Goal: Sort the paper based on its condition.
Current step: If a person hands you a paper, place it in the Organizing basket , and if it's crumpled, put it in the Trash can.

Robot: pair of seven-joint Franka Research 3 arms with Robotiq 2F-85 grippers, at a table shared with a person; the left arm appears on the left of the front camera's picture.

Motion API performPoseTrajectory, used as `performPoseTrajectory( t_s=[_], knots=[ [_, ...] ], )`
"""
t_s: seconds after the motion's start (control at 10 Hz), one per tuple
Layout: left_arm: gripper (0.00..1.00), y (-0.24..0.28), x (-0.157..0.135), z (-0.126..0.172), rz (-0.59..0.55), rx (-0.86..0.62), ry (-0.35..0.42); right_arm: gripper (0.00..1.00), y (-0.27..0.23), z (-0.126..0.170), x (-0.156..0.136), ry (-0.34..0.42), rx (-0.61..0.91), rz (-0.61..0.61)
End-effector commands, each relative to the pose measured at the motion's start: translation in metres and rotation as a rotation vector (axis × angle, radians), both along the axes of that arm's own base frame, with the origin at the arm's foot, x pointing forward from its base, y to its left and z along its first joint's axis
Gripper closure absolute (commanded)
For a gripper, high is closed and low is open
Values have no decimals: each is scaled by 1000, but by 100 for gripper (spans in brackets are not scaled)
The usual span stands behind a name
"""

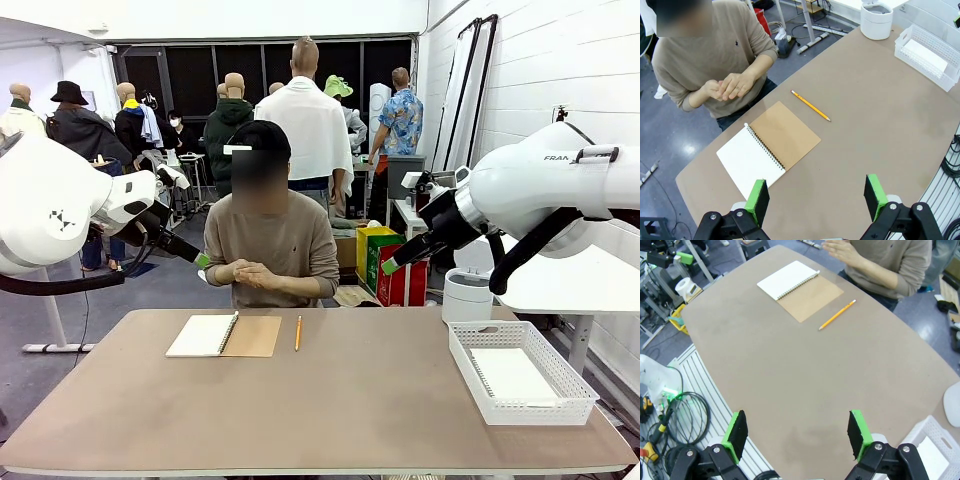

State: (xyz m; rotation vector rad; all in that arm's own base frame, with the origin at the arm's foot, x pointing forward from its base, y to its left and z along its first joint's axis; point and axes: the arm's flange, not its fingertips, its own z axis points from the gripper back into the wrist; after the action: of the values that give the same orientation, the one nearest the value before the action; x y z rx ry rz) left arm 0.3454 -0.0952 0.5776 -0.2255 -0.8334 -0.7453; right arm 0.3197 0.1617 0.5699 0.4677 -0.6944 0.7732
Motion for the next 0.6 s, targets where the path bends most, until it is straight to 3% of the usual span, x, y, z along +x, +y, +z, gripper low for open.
performPoseTrajectory(
  t_s=[0.0,0.5],
  knots=[
    [0,1,0,-1,-12,-3,4,0,0,1,0,1,0,1],
    [0,1,0,-1,-12,-3,4,0,0,1,0,1,0,1]
  ],
)
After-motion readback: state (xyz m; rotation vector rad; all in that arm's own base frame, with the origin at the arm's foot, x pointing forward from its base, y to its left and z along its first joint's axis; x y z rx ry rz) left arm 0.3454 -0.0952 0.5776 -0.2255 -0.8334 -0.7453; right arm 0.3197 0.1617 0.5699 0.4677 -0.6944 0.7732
